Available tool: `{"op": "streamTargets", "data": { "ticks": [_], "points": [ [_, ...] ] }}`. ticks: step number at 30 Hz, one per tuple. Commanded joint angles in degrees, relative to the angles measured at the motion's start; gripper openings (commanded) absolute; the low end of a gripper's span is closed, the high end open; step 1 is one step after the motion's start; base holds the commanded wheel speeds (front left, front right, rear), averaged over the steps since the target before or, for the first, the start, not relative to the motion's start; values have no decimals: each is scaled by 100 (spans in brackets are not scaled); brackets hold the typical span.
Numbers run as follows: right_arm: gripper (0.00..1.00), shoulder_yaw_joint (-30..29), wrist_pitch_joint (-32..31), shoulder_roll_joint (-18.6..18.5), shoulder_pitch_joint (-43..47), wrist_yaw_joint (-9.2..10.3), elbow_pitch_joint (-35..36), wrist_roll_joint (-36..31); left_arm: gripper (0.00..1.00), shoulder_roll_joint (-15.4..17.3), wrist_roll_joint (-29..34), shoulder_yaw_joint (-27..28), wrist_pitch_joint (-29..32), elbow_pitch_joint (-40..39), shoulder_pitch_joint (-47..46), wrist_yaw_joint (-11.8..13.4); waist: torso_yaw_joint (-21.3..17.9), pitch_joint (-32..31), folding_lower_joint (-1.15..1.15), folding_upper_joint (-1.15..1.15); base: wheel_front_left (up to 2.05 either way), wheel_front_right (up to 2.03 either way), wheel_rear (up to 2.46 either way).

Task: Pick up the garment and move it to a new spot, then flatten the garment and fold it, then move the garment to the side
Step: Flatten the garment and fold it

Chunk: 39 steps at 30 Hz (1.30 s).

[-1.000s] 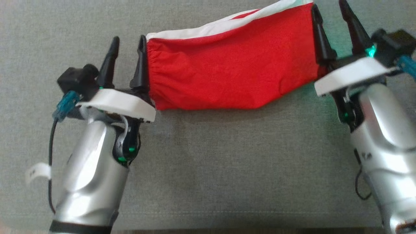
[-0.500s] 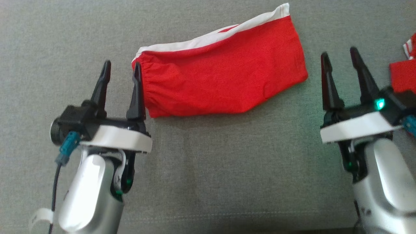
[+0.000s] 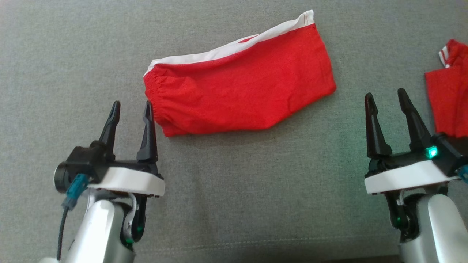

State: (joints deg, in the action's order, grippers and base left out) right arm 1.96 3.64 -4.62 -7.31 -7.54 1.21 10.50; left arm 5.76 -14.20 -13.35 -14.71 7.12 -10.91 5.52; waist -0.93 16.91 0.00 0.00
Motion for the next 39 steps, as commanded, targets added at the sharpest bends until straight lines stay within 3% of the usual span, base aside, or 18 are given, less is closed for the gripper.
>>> {"op": "streamTargets", "data": {
  "ticks": [1,18,26,39],
  "points": [
    [100,94,-37,-1,-2,5,263,-44,100,93,56,254,-29,-216,-77,7,4,-2,0,0,0,0,0],
    [100,62,-190,2,15,5,404,6,100,14,187,374,-29,-286,-119,-74,39,63,0,0,0,0,0],
    [100,206,-393,-328,-446,5,194,198,100,-55,258,445,-29,-363,-269,-84,155,379,0,0,0,0,0],
    [100,773,-1217,-753,-2197,5,-1697,435,100,-179,350,516,-29,-298,-578,-174,448,818,0,0,0,0,0]
  ]
}}
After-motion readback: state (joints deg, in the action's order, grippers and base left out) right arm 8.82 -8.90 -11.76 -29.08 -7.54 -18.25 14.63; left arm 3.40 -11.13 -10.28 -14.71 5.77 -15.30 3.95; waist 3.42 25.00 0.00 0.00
